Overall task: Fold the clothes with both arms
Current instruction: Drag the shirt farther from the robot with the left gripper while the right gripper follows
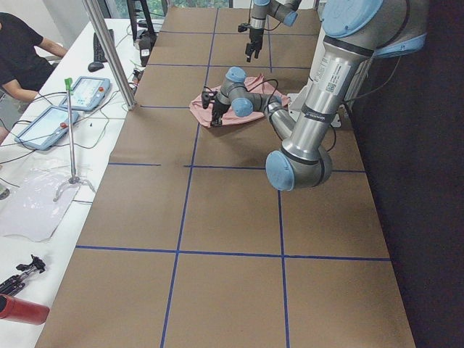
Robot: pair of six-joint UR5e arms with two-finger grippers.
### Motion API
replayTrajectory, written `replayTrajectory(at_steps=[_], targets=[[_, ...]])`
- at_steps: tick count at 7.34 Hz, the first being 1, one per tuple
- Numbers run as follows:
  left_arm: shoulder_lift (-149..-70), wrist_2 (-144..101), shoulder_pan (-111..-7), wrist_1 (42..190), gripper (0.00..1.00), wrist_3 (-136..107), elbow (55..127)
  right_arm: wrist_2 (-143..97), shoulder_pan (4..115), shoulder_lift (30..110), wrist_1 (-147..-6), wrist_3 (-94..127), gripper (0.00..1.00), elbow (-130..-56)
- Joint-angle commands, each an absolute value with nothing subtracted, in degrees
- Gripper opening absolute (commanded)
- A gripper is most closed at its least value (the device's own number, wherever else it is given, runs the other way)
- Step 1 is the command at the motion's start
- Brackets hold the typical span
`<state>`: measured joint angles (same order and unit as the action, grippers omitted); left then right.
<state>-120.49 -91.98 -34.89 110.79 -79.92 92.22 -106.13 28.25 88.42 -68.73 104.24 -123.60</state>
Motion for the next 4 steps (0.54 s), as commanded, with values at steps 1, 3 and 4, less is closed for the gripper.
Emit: replayTrajectory(at_steps=[1,3,4], targets=[[-134.9,-92.1,-41.9,119.3,0.0,-76.2,69.0,-103.5,28.4,88.4,-68.7,104.2,1.0,-123.4],[-139.3,-93.4,-46.0,124.0,0.0,-69.4,59.1,-103.4,28.9,86.0,-68.8,104.2,1.0,-122.5],[-140.6,-93.5,-46.0,128.5,0.22,-69.4,54.9,-102.4,29.1,84.1,-68.8,104.2,1.0,-121.6]])
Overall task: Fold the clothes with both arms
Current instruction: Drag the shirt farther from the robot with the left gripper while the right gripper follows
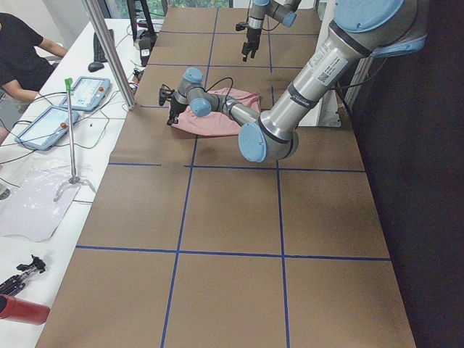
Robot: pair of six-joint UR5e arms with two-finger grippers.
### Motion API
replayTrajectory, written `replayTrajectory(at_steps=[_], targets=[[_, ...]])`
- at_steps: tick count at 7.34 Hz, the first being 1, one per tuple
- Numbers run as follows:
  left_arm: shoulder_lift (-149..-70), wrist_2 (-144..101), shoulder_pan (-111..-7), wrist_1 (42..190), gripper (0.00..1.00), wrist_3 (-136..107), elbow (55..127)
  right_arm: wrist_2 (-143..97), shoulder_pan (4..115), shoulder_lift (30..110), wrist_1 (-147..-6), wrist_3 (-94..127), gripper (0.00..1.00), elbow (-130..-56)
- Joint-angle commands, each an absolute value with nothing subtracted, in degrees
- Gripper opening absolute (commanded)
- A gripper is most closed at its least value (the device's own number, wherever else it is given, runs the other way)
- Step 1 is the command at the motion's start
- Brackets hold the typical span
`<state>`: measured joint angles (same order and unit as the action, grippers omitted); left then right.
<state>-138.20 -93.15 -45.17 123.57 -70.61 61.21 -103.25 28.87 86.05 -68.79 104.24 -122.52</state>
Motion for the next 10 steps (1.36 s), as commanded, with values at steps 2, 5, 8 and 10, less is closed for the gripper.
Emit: replayTrajectory(at_steps=[2,5,8,10], targets=[[-140.0,-94.0,-46.1,131.5,0.52,-69.7,56.6,-100.7,29.3,76.2,-69.1,104.2,1.0,-114.4],[-125.8,-101.2,-46.7,130.8,0.52,-69.9,77.1,-99.9,26.2,66.2,-70.1,110.0,1.0,-105.6],[-125.8,-101.2,-46.5,130.8,0.52,-70.6,77.3,-92.4,19.3,64.5,-73.6,112.1,0.94,-103.5],[-125.9,-101.2,-46.5,130.8,0.52,-71.3,77.3,-92.2,18.3,63.5,-73.7,112.9,0.86,-100.9]])
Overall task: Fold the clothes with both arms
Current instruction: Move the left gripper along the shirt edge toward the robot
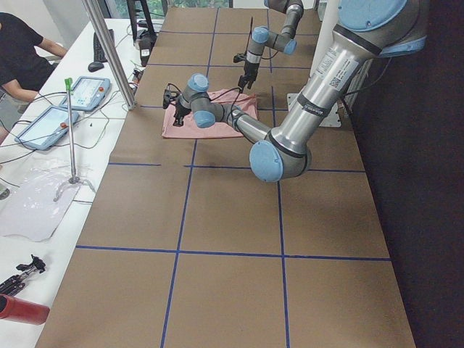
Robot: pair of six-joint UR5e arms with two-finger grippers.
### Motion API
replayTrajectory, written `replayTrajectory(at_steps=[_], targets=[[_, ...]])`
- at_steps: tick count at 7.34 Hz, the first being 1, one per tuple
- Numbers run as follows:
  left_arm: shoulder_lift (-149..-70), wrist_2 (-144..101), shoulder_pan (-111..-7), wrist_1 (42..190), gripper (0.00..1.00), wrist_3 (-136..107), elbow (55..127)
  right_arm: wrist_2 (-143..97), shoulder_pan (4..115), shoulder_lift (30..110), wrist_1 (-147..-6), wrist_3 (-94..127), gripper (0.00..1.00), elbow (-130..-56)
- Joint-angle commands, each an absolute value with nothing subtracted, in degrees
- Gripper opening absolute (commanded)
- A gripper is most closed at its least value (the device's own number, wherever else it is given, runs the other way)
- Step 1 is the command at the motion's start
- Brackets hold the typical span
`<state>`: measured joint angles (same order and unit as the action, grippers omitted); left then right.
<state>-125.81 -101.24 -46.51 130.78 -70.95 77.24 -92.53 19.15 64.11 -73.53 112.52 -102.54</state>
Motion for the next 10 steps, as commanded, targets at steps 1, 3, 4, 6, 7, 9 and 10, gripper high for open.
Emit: replayTrajectory(at_steps=[1,3,4,6,7,9,10], targets=[[-125.9,-101.2,-46.5,130.8,0.52,-71.3,77.4,-92.0,18.3,62.8,-73.7,112.9,0.83,-100.3],[-125.9,-101.2,-46.5,130.8,0.52,-71.3,77.7,-92.0,18.0,62.8,-74.7,112.9,0.6,-100.4],[-125.9,-101.2,-46.5,130.8,0.52,-71.3,77.6,-92.0,17.9,62.8,-75.1,113.2,0.26,-100.3],[-125.8,-101.2,-46.6,130.8,0.52,-71.5,77.7,-92.0,17.6,62.8,-75.1,113.2,0.15,-100.2],[-125.8,-101.2,-46.5,130.8,0.52,-72.3,77.7,-92.0,17.6,62.8,-75.3,113.2,0.01,-100.4],[-125.8,-101.2,-46.6,130.8,0.52,-72.5,78.0,-92.1,17.8,62.8,-75.3,113.1,0.0,-101.0],[-125.7,-101.2,-46.6,128.7,0.52,-73.3,79.9,-92.5,17.9,63.5,-76.9,112.9,0.0,-104.0]])
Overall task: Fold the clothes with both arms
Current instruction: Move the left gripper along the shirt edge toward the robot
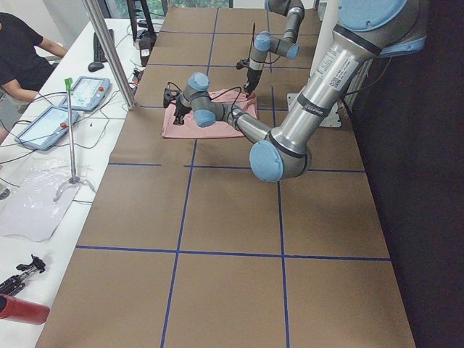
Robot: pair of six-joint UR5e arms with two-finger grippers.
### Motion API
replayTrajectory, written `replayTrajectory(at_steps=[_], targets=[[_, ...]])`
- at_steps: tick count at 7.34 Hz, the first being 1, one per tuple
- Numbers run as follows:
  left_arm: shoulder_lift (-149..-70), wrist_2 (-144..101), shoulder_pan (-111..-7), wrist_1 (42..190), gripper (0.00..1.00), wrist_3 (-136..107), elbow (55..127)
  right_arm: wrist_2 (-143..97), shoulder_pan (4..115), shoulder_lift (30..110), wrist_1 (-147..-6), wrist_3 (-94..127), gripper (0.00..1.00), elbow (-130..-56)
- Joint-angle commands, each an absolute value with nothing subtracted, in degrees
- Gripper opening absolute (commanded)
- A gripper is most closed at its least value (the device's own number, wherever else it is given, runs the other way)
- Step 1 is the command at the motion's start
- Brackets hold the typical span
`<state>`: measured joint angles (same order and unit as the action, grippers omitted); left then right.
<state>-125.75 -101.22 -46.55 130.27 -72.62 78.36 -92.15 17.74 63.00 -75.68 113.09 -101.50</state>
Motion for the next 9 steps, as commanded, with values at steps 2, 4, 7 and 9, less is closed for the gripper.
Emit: replayTrajectory(at_steps=[2,4,7,9], targets=[[-121.9,-102.2,-43.1,117.3,0.52,-81.9,92.7,-92.1,17.8,63.9,-79.9,113.0,0.0,-106.7],[-111.2,-101.2,-32.7,116.5,0.56,-96.0,107.4,-91.8,16.4,65.4,-79.9,113.4,0.0,-108.5],[-103.1,-89.9,-17.0,116.5,0.57,-112.6,112.4,-92.0,16.3,65.7,-79.9,113.4,0.0,-108.9],[-103.1,-89.9,-14.0,113.7,0.58,-117.0,112.0,-92.0,16.3,65.7,-79.9,113.4,0.0,-109.2]])
